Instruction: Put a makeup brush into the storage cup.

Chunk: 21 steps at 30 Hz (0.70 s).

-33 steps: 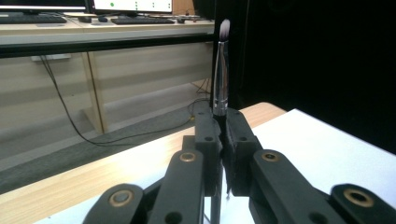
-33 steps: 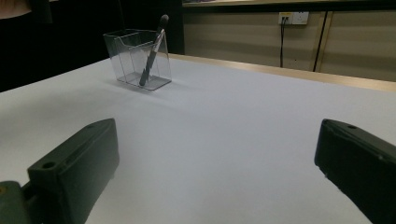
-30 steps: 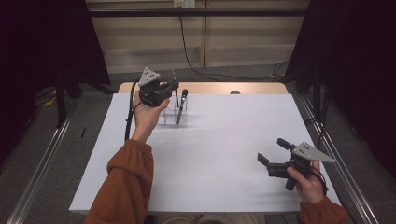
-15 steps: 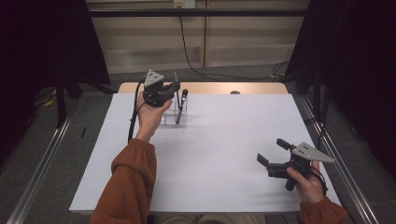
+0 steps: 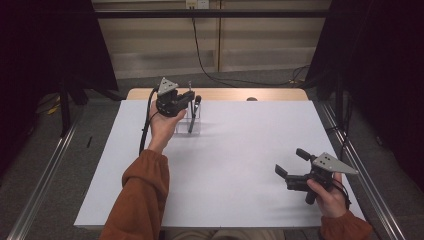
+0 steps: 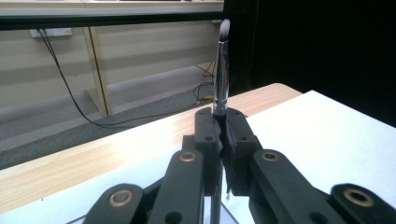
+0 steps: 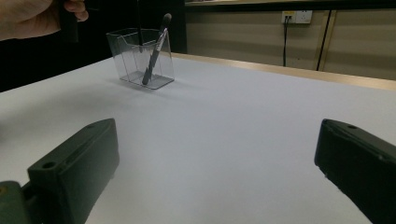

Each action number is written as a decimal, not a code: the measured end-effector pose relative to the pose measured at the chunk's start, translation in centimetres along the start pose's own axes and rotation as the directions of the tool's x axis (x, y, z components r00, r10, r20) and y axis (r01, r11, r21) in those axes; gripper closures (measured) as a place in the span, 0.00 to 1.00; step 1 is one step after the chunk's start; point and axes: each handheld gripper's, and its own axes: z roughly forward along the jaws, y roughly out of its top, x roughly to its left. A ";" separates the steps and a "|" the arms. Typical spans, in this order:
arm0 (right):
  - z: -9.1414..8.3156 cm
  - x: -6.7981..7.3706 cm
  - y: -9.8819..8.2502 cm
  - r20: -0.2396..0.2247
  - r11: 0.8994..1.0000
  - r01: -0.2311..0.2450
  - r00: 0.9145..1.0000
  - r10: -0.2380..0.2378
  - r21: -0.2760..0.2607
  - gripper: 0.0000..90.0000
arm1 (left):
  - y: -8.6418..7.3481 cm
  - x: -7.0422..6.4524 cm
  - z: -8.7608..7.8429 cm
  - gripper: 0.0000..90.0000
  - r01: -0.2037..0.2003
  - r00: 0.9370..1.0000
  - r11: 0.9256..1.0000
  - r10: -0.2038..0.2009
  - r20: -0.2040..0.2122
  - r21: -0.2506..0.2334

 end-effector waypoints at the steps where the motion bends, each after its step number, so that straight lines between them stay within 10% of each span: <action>1: 0.0 0.0 0.0 -0.002 1.000 -0.001 1.000 0.001 0.002 0.00 | -0.1 0.0 0.1 0.95 0.002 1.000 1.000 -0.002 0.001 0.002; 21: 0.0 0.0 0.0 -0.002 1.000 0.004 1.000 -0.004 0.004 0.00 | -1.6 -0.3 1.1 0.95 0.010 1.000 0.999 -0.011 0.017 0.050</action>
